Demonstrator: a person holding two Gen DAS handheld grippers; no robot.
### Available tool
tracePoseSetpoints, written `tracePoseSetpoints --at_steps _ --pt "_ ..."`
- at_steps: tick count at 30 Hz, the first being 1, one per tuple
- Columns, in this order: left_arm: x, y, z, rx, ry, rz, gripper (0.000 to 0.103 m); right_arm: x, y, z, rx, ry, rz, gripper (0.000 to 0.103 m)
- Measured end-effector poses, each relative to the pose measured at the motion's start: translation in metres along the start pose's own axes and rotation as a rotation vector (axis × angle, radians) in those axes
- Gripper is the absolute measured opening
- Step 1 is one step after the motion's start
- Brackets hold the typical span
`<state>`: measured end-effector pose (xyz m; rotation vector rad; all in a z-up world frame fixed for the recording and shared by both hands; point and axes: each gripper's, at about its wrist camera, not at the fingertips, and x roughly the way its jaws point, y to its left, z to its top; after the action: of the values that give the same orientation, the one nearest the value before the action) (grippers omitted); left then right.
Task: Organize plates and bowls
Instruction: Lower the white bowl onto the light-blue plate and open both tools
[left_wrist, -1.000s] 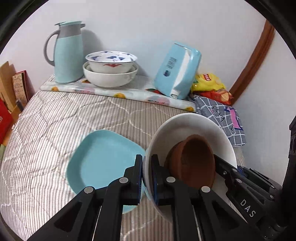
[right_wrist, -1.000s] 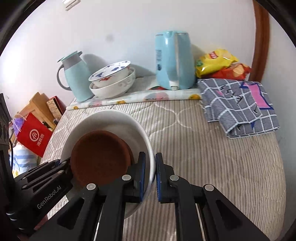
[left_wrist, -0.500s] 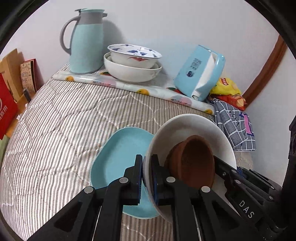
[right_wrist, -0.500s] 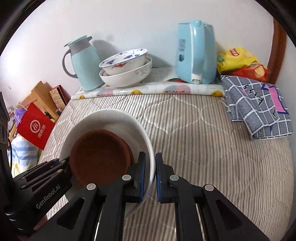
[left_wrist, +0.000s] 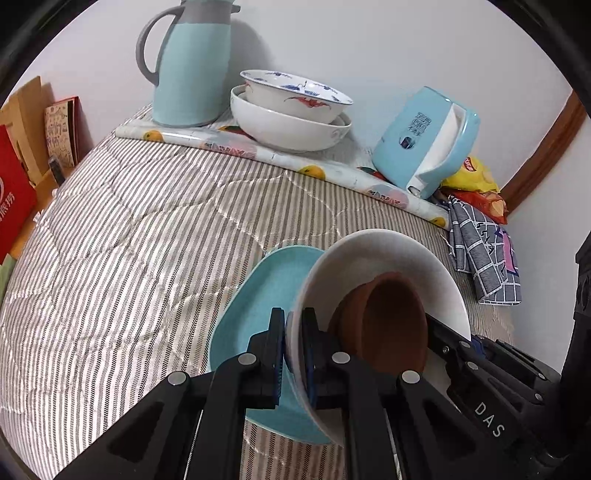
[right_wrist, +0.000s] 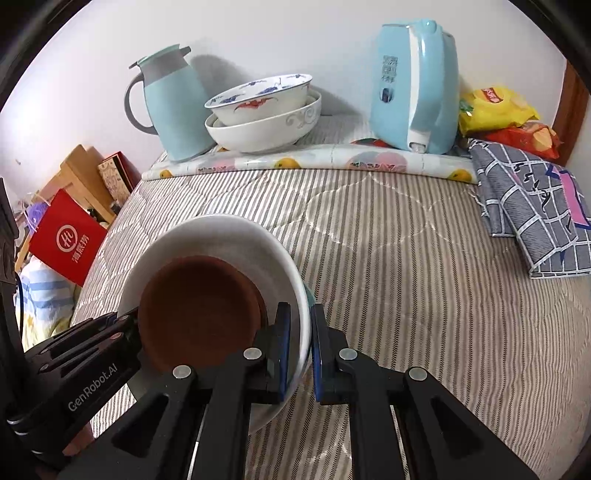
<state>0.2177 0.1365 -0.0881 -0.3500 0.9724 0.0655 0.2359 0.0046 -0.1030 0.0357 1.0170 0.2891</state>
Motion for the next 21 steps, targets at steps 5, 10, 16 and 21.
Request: tracePoseSetpoints --at_steps 5,10,16,21 --pt "0.007 0.007 0.000 -0.008 0.014 0.008 0.010 0.010 0.002 0.000 -0.005 0.022 0.001 0.010" --pt "0.014 0.013 0.000 -0.017 0.025 0.019 0.010 0.022 0.004 0.000 -0.008 0.043 0.010 0.010" --pt "0.024 0.019 0.000 -0.021 0.034 0.025 0.010 0.034 0.006 0.000 -0.012 0.065 0.010 0.010" --pt "0.029 0.018 -0.001 -0.008 0.039 0.019 0.011 0.041 0.002 -0.001 -0.008 0.074 0.008 0.010"
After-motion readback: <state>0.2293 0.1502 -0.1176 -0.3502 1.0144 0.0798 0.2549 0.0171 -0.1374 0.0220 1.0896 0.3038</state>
